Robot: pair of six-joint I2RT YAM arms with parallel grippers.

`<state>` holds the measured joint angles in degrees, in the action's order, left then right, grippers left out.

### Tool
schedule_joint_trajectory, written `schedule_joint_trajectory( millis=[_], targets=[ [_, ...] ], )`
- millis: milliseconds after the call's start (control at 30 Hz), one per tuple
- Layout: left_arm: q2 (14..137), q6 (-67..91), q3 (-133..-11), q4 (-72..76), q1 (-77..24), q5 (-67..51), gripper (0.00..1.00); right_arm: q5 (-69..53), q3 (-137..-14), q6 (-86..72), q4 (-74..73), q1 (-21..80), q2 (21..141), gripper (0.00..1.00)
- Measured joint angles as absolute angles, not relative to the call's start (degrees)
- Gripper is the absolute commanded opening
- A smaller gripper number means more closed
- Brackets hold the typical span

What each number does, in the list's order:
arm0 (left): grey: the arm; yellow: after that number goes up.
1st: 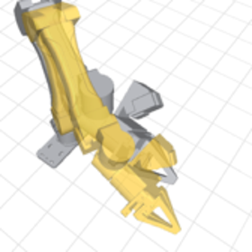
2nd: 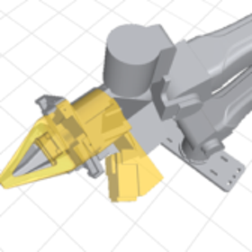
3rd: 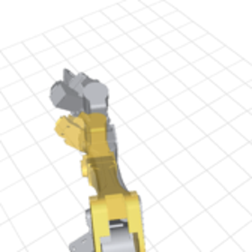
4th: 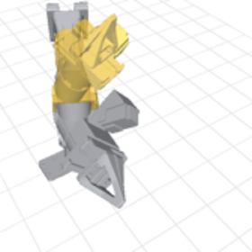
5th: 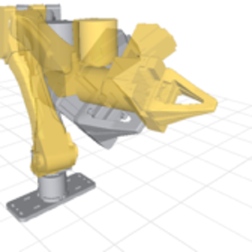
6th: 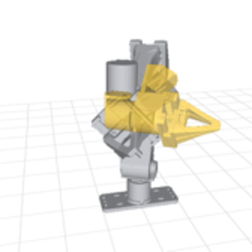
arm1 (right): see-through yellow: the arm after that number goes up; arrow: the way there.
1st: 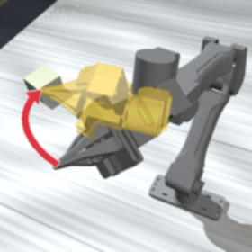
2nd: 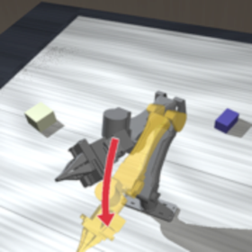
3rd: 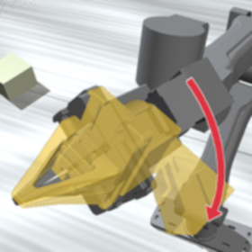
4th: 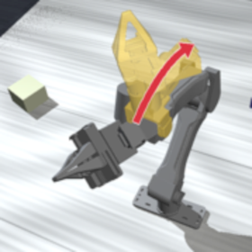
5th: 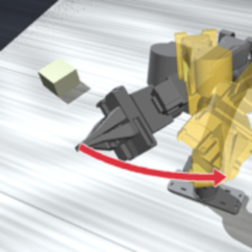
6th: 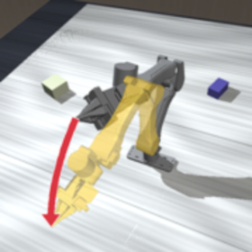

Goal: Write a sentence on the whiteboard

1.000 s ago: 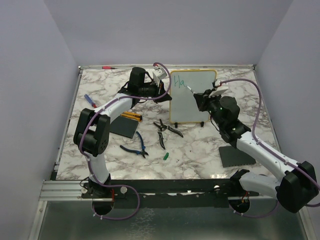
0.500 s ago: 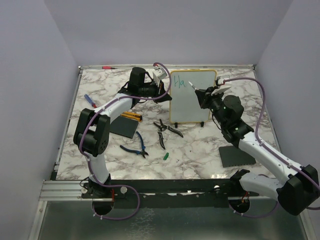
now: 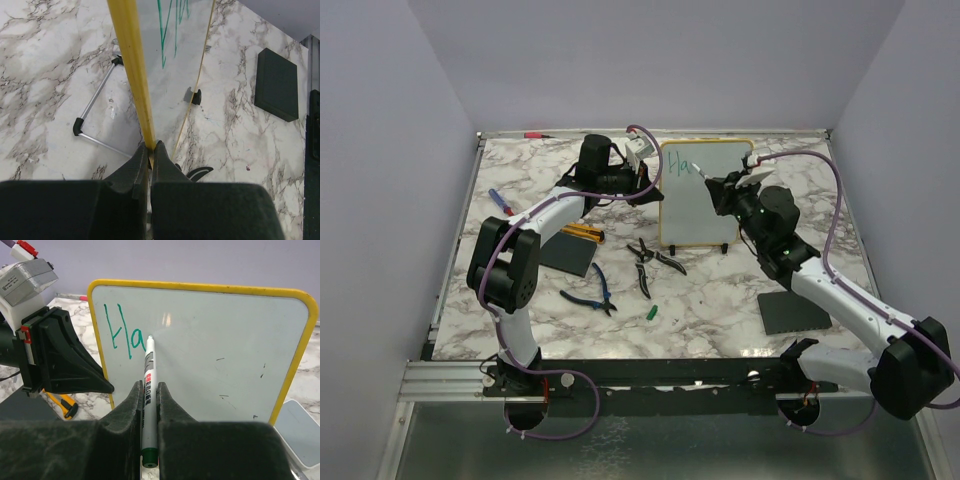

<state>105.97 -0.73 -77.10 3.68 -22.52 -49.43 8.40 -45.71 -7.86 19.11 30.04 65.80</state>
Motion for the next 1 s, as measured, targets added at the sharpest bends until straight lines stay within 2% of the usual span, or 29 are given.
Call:
schedule_joint_trajectory(
  millis=[1000],
  targets=[
    [106.0,-0.7,-77.1,3.6,-22.6,-48.9,0.0,7.2,-40.9,-12.0,18.6,30.0,64.4,0.01]
  ],
)
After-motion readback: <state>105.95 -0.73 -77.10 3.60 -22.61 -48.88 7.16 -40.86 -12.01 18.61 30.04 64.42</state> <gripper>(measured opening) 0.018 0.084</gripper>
